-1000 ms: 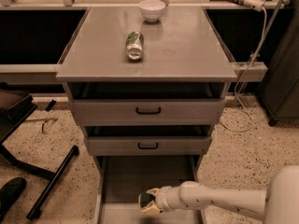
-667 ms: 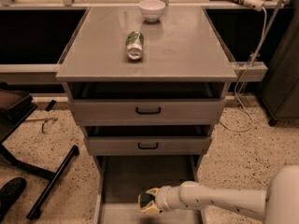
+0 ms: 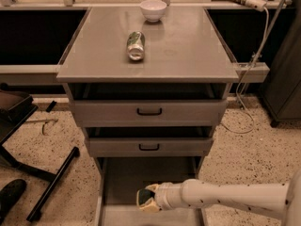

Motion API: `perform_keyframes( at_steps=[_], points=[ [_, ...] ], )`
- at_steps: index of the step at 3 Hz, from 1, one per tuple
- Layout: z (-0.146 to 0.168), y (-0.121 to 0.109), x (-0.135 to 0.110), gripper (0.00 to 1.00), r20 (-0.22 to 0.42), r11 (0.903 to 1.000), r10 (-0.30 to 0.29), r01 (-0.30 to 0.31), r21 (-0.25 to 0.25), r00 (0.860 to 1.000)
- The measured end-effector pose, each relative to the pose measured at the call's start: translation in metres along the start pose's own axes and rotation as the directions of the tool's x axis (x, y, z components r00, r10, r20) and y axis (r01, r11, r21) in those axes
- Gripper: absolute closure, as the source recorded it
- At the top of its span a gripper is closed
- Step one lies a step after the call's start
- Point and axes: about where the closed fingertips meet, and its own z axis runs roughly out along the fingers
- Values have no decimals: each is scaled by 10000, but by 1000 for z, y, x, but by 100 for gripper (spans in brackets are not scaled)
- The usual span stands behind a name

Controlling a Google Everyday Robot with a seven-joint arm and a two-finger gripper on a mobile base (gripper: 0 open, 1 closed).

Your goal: Pick sponge from bottom drawer and place on counter

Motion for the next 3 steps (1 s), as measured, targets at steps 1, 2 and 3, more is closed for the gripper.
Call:
perform_keyframes(
  at_steps=[1, 2, 3],
  points=[
    [-60, 1, -64, 100, 234, 9982, -536, 530, 274, 9983],
    [-126, -4, -150, 100, 328, 9893, -1440, 1431, 280, 9890],
    [-126, -4, -150, 100, 337, 9894, -1433, 1424, 285, 9891]
  ],
)
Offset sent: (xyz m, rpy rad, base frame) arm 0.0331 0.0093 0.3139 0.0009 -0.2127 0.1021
